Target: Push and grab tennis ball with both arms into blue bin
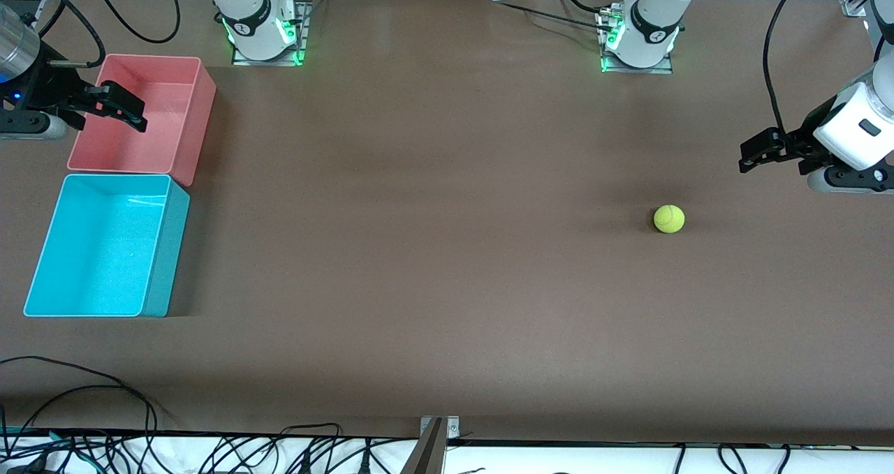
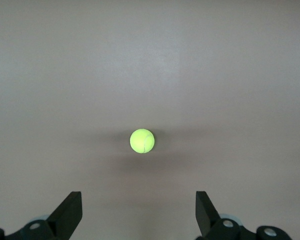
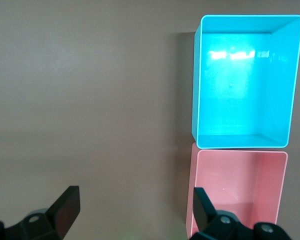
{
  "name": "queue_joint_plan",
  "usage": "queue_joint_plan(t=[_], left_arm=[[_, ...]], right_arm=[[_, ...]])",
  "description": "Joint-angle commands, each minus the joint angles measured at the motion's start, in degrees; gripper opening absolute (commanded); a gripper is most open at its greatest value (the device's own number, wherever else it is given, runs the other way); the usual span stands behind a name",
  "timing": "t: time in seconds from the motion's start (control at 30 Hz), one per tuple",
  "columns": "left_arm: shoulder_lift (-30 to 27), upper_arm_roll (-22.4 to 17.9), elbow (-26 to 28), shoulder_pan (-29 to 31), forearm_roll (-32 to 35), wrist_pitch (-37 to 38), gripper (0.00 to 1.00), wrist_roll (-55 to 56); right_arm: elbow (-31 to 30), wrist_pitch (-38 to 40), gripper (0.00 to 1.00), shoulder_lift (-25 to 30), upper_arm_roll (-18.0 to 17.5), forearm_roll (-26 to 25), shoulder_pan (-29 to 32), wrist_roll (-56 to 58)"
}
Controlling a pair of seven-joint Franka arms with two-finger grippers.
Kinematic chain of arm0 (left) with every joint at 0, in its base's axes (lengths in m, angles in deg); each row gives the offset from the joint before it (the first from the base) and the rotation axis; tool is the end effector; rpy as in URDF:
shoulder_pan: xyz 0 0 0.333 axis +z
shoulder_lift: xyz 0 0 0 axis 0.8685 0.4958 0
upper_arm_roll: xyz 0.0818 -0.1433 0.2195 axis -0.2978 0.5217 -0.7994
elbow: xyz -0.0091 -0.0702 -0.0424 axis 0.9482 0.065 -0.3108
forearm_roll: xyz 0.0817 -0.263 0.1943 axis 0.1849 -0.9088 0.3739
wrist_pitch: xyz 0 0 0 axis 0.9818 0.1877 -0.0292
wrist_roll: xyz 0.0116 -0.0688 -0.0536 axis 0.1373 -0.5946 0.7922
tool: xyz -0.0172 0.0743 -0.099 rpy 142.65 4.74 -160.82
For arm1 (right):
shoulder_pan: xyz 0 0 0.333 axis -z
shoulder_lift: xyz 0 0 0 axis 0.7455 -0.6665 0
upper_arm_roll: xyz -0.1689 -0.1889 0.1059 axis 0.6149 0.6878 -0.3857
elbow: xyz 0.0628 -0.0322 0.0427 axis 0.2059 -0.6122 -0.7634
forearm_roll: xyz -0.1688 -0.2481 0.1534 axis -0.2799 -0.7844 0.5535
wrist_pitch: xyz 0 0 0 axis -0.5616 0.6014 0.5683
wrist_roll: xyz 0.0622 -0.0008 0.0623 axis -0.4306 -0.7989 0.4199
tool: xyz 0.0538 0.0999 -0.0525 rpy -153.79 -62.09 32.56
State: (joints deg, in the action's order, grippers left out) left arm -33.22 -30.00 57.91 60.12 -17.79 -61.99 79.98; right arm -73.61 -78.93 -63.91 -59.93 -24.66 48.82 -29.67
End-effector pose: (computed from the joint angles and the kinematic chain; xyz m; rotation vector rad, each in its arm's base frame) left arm 0.5141 -0.0116 0.5216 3.1396 -0.0222 -0.0893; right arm 0.4790 0.0272 0.5521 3.1130 -0.0156 -0.0519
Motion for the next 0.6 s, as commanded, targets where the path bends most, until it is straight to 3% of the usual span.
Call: queue_joint_plan(t=[0.0, 0.57], left_arm=[[-0.62, 0.07, 0.73, 0.16, 0.45, -0.54, 1.0, -1.38], [-0.62, 0.16, 0.73, -0.11, 0.45, -0.54, 1.0, -1.65]], right_arm=[[1.17, 1.39, 1.0, 0.37, -1.52, 0.89, 0.09, -0.76], [1.26, 1.66, 1.0, -0.15, -0.47, 0.89, 0.35, -0.76]])
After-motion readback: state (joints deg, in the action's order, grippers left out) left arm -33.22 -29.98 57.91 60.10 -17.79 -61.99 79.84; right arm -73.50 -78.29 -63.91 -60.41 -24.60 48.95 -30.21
